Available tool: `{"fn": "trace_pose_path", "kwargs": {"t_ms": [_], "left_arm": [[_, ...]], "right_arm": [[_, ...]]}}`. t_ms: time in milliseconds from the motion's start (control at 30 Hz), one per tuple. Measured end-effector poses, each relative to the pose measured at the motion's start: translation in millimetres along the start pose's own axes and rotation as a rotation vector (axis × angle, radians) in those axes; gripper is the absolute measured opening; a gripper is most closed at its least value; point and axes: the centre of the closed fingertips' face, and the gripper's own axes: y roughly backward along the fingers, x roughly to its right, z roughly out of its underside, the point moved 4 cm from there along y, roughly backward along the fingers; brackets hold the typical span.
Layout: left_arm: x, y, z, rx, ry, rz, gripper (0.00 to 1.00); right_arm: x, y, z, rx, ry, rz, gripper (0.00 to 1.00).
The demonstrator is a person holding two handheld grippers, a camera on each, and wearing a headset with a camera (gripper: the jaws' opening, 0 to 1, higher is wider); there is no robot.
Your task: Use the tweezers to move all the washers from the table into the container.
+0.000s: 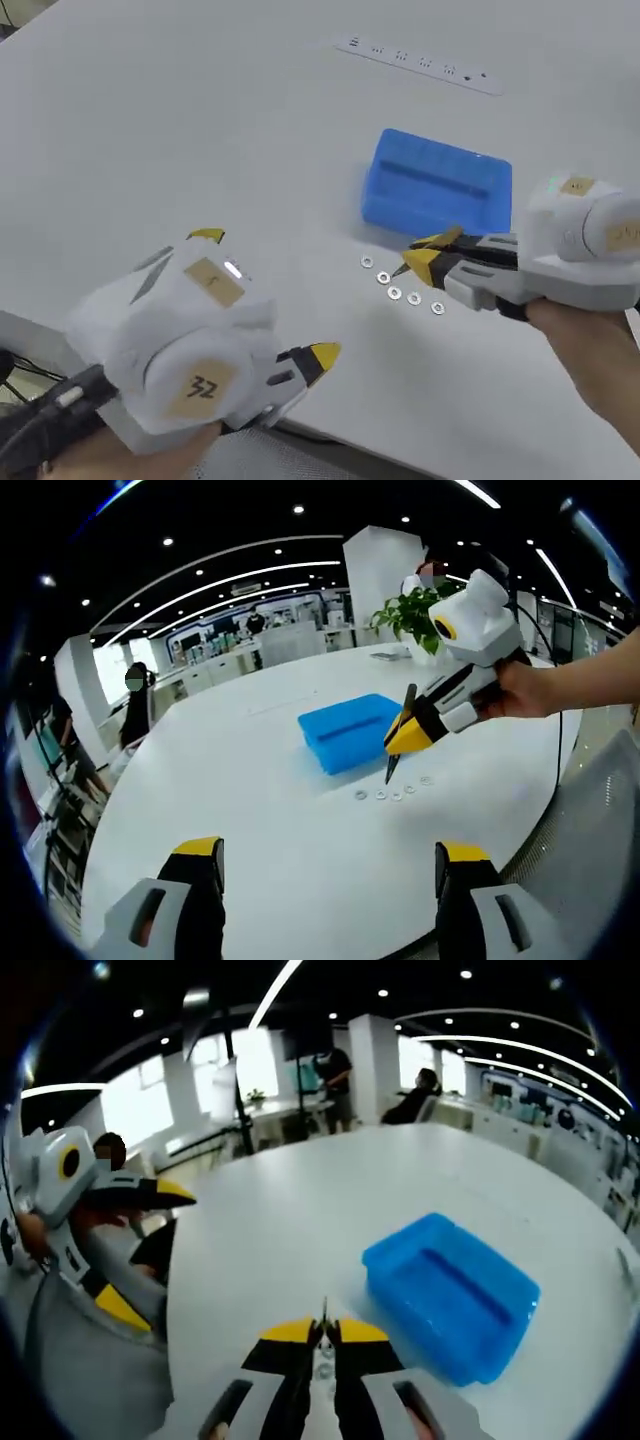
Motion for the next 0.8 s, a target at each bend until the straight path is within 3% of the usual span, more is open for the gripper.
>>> {"fn": "trace_pose_path", "kwargs": {"t_ms": [100,800], "left_arm": [[-1.7,-1.7,4.8,-0.034,-0.006,-0.022,0.99],[0.0,-2.0,7.7,-0.052,-0.075,-0.046,0.99]], "right_arm": [[1.9,-8.8,-0.8,-0.004,0.0,0.004,0.03],[2.5,-33.5,-2.8,-0.033,0.021,0.018,0.04]]}}
